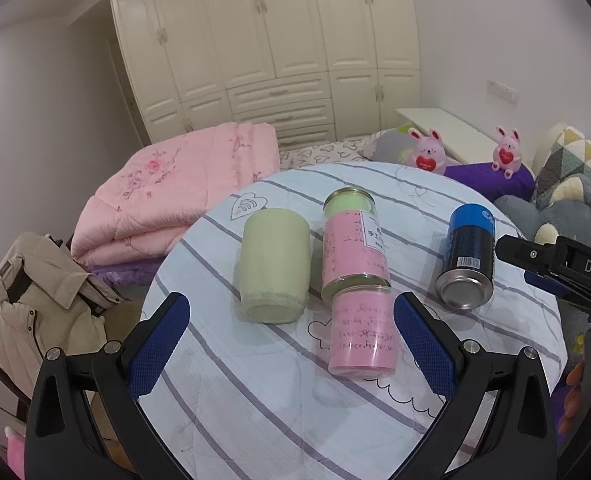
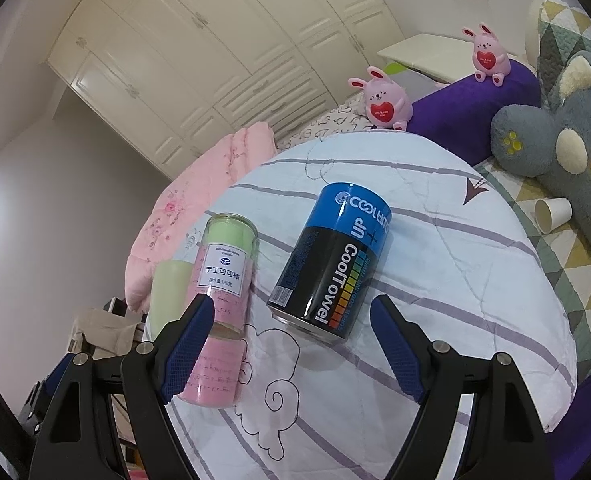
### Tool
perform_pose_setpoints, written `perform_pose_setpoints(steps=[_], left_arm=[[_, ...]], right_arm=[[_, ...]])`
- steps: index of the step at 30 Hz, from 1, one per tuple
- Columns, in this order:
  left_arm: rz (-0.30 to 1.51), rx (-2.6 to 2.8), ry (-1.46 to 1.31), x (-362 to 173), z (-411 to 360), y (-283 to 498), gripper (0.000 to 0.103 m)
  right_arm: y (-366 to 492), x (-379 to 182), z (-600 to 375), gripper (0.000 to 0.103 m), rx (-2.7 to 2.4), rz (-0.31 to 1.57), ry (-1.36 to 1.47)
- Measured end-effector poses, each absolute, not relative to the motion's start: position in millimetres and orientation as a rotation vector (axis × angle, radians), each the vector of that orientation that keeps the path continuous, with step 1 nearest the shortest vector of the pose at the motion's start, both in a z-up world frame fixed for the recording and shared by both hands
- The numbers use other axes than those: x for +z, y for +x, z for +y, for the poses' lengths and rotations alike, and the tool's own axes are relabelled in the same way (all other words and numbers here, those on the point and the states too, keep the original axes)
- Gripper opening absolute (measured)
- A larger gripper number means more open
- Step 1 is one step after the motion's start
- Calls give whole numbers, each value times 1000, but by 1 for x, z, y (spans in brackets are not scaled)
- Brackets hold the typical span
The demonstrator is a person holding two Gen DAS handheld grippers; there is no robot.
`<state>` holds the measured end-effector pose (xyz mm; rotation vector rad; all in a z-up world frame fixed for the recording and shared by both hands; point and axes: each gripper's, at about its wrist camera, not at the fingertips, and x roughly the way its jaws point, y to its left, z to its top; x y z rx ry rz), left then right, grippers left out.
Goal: Flip cup upright
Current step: 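Move the left tool toward the blue CoolTowel can lying on its side, then close the left tool's fingers around the blue can's body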
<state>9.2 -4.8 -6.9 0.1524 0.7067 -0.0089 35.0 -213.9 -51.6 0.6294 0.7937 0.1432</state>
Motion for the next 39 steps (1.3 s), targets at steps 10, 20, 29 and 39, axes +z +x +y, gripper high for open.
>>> perform_pose_setpoints(steps=[10,20,29,39], left_arm=[[798,-15,143,-12,-1,17,103],[800,-27,125,-17,3,35,103],[804,-25,132,-20,13,51,103],[828,-38,146,-26,16,62,103]], right_arm=[[37,-61,-222,82,97,819,679],[54,-73,-216,82,65,864,705],[83,-87,-209,82,10,914,709],[92,-105,-206,81,19,929,765]])
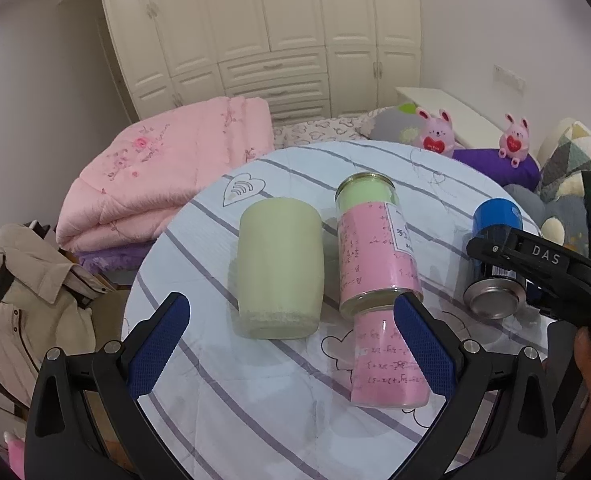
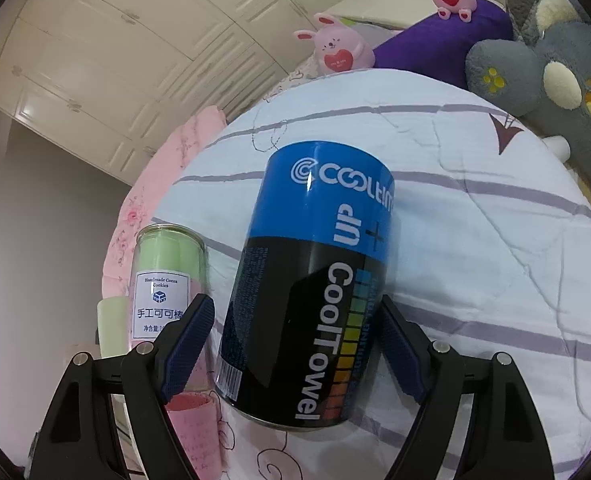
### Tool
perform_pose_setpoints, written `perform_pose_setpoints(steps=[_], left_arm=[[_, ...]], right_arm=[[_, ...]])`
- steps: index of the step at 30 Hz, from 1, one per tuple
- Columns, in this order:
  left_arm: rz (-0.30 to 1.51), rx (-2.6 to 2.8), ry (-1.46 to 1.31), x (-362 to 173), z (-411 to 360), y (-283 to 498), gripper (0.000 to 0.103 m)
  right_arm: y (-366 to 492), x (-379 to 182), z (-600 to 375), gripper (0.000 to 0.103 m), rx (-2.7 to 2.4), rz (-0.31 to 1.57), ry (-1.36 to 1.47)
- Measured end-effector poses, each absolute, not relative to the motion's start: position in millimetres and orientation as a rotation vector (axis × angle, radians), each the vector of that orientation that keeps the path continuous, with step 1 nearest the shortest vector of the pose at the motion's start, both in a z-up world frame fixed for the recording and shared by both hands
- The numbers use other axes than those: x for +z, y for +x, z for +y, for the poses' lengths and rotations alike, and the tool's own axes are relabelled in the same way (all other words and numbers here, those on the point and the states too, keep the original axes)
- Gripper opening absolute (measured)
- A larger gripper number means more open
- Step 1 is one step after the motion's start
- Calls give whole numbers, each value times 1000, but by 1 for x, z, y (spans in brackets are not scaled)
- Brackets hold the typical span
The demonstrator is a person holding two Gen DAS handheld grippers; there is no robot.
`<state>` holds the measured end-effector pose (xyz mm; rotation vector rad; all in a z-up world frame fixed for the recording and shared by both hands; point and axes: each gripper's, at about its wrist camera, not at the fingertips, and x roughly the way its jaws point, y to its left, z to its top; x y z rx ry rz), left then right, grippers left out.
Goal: Flip cup upright
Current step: 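Close the left tool's fingers around the blue can's body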
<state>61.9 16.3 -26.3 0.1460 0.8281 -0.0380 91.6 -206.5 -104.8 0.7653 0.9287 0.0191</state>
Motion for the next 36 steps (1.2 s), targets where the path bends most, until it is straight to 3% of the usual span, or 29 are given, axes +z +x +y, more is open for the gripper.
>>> perform_pose_setpoints(steps=[3,36], left_arm=[[830,-40,137,-27,19,62,103],[878,-75,102,-22,16,16,103]], right_arm=[[89,-102,-205,73,36,921,743],[7,-86,-183,72,333,1063,625]])
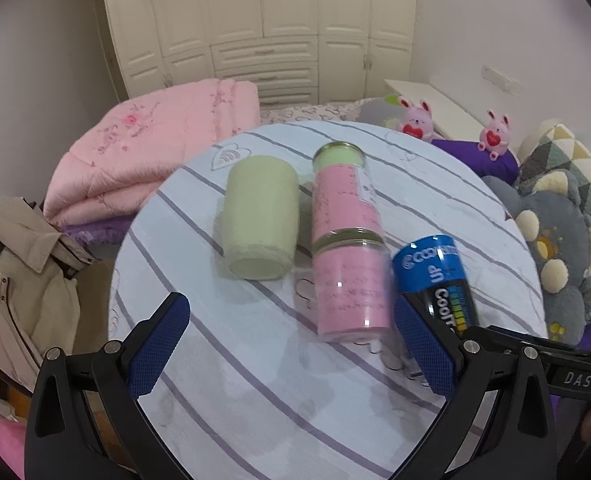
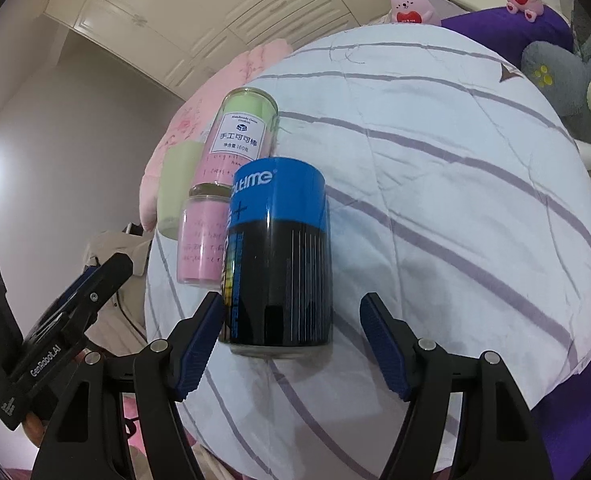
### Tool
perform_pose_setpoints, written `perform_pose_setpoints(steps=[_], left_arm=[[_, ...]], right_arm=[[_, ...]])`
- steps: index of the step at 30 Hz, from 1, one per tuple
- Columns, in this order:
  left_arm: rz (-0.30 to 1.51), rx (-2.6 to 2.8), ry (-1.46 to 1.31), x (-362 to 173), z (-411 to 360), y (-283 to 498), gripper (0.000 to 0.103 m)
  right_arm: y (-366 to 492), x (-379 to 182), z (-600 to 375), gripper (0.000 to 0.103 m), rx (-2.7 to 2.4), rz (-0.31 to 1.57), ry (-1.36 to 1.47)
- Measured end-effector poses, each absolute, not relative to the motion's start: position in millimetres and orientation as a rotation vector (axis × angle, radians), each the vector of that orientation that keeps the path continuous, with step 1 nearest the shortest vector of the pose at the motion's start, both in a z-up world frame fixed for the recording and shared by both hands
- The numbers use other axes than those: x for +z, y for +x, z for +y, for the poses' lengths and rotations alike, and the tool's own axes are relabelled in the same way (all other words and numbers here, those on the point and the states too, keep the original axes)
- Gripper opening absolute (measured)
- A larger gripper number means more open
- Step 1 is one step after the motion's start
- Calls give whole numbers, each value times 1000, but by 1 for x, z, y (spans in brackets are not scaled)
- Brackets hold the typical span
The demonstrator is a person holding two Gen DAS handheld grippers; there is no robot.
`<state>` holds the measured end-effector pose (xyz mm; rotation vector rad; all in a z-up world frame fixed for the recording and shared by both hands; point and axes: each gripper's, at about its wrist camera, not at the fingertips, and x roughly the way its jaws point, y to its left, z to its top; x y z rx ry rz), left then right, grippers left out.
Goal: Flip cup upright
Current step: 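Close the left tool's fingers around the blue can's body, then lift the can with the left tool and rotate it open end up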
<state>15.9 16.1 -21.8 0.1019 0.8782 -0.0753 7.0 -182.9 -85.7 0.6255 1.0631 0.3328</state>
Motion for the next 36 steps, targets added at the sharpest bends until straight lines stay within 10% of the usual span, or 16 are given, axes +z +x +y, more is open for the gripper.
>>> perform_pose_setpoints(steps=[36], left_arm=[[1107,-56,215,-67,-122,71,103]], right_arm=[[-2,-78,-248,81,164,1009,504]])
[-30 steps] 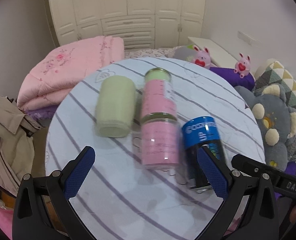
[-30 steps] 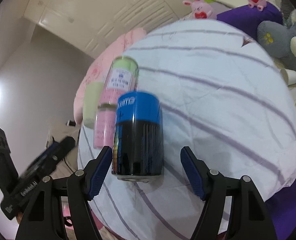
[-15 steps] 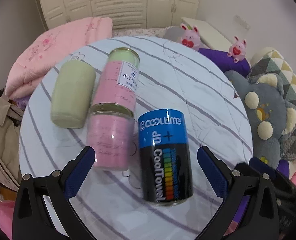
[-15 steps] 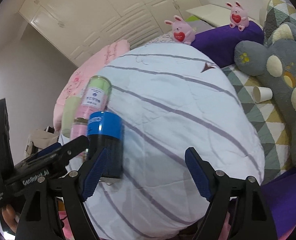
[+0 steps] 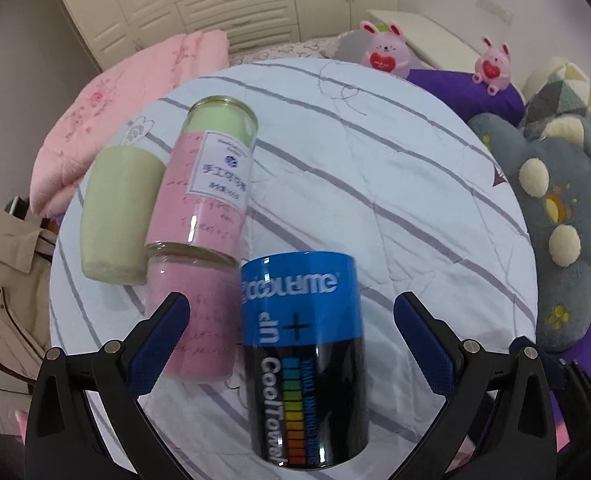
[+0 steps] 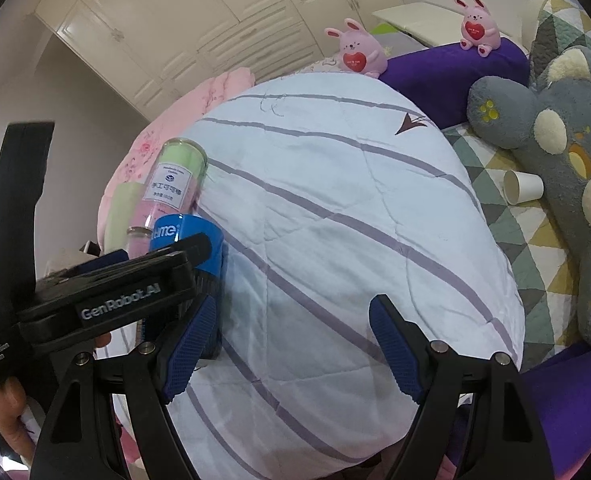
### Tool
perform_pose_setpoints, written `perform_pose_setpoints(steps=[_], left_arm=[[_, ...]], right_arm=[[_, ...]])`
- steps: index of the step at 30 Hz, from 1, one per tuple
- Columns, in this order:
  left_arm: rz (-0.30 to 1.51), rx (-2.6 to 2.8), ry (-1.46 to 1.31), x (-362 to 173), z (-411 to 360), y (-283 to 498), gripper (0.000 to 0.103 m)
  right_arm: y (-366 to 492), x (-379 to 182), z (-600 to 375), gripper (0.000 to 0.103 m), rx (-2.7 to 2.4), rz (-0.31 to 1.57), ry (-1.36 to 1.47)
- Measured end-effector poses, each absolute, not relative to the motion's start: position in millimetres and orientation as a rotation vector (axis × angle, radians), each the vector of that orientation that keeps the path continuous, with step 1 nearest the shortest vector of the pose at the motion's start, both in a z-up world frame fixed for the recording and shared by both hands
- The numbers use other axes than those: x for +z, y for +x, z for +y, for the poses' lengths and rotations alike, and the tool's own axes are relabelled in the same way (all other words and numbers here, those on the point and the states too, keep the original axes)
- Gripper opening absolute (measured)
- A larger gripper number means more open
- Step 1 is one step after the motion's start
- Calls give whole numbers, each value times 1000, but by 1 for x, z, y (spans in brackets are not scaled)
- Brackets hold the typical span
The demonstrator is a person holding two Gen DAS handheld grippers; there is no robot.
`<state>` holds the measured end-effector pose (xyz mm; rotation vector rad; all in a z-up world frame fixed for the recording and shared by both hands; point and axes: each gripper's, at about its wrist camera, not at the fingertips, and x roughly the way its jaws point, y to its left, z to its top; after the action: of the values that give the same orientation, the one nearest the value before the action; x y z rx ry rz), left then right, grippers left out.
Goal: Flip cup upright
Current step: 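Lift the can with the left tool and rotate it open end up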
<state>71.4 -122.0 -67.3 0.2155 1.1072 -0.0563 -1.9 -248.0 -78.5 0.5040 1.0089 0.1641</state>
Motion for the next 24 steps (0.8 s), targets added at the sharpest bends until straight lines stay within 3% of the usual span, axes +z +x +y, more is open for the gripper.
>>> perform_pose_setpoints(steps=[21,22,24], left_arm=[[1207,-186,74,-80,-120,78,102],[1200,-188,73,-80,-121,78,101],[1185,-173,92,-78,-119,76,83]], right_arm=[[3,-87,-243,81,156,1046,475],[3,-87,-243,81,158,1046,471],[4,-87,-240,81,162,1046,465]])
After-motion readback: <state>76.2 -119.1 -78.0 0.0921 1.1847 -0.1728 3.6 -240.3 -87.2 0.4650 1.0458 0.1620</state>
